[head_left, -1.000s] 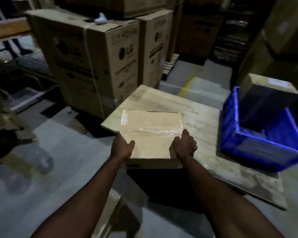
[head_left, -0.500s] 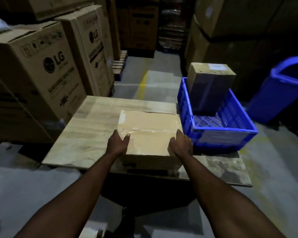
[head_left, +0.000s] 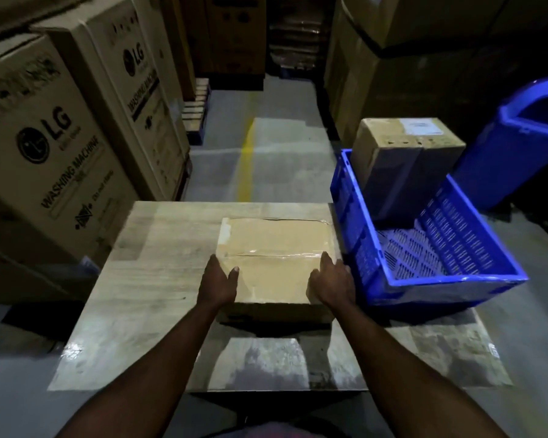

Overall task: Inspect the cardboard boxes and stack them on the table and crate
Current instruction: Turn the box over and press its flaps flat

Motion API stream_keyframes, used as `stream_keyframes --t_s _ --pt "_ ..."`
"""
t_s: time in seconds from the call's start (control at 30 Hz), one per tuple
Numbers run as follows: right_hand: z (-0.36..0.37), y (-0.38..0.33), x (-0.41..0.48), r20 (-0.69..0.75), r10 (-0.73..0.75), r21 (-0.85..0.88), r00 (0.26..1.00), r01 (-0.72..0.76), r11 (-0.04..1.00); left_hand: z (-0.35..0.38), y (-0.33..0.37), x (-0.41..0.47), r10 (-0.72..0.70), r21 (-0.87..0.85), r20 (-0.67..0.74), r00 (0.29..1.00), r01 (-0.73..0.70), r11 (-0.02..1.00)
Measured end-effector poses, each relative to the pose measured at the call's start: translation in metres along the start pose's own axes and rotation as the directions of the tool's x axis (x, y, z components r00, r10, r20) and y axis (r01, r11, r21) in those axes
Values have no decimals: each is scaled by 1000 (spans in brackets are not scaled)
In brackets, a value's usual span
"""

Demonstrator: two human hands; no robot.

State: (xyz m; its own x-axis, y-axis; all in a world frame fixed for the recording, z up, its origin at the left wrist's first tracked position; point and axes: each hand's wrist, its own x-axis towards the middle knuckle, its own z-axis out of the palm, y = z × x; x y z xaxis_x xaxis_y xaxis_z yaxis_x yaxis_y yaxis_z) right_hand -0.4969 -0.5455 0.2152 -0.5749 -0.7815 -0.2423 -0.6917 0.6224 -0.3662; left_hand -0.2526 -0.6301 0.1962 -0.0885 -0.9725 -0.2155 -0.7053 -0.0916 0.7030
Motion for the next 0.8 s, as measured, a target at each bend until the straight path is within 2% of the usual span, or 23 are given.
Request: stream_keyframes --t_s 0.23,0.33,0.4,0.47,0.53,0.63,0.8 --pt "19 -5 -3 -143 -23 -33 989 18 999 15 -2 2 -46 78 -49 998 50 996" --pt "25 -2 -1 -174 -65 -19 983 63 998 18 -2 0 -15 156 -81 997 28 987" --pt "27 -2 0 -189 -98 -33 977 94 995 19 -4 -2 70 324 -52 996 -49 945" --pt "28 0 1 -185 -167 -85 968 154 984 19 -9 -3 161 488 32 987 -156 859" --pt "29 2 2 -173 -248 -117 953 230 966 16 -15 -5 261 574 135 956 -290 766" --pt "31 9 1 -116 -393 -151 912 375 915 15 -17 -11 367 570 242 898 -437 695" --pt "33 14 4 -15 -564 -243 826 544 803 19 -10 0 402 579 305 863 -503 641"
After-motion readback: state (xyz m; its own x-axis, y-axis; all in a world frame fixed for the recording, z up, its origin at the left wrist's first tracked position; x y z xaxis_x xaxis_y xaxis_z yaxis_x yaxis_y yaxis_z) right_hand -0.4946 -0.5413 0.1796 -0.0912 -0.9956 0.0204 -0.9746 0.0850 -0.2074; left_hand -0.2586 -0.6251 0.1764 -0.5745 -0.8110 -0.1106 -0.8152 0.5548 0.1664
